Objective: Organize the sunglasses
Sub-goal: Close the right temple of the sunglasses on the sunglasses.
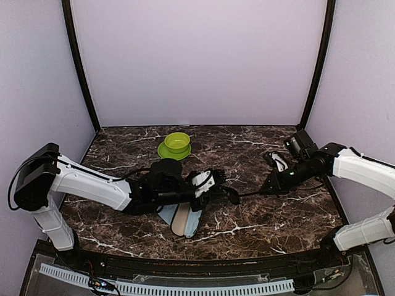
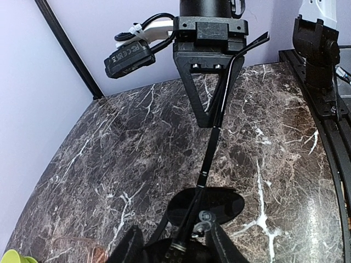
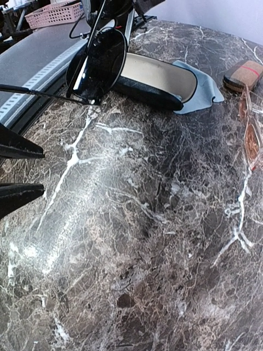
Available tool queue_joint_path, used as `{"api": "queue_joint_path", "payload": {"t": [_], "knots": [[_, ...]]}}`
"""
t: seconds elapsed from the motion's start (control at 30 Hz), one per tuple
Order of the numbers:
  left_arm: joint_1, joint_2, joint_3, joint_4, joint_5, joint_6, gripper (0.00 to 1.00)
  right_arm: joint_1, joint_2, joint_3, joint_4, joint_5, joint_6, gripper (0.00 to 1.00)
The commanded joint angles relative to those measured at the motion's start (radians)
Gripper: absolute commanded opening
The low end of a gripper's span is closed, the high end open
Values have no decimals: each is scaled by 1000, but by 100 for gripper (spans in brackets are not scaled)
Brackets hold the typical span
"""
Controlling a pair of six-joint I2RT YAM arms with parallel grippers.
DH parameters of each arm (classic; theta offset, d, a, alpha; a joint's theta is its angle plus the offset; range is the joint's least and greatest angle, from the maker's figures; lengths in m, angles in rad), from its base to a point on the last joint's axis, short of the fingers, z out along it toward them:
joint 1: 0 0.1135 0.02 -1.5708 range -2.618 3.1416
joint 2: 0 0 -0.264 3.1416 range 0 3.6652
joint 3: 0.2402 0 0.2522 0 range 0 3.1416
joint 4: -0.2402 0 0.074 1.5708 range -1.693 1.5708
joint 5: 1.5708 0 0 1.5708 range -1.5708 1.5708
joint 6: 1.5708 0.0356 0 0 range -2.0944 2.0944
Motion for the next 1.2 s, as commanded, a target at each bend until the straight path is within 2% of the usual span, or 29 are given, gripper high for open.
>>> {"api": "queue_joint_path", "payload": {"t": [0.0,0.27,0.87,1.0,1.17], "knots": [[3,-9,40,-4,-25,-32,33,7,-5,13,45,-54,31,16],[1,14,59,-7,-5,-41,33,42,8,29,120,-104,84,15],[1,43,74,-13,27,-48,34,176,135,109,211,-62,124,13],[1,28,55,-8,29,-50,33,176,84,131,153,2,68,20],[1,-17,20,-16,60,-74,34,176,-1,132,97,42,-88,42]]}}
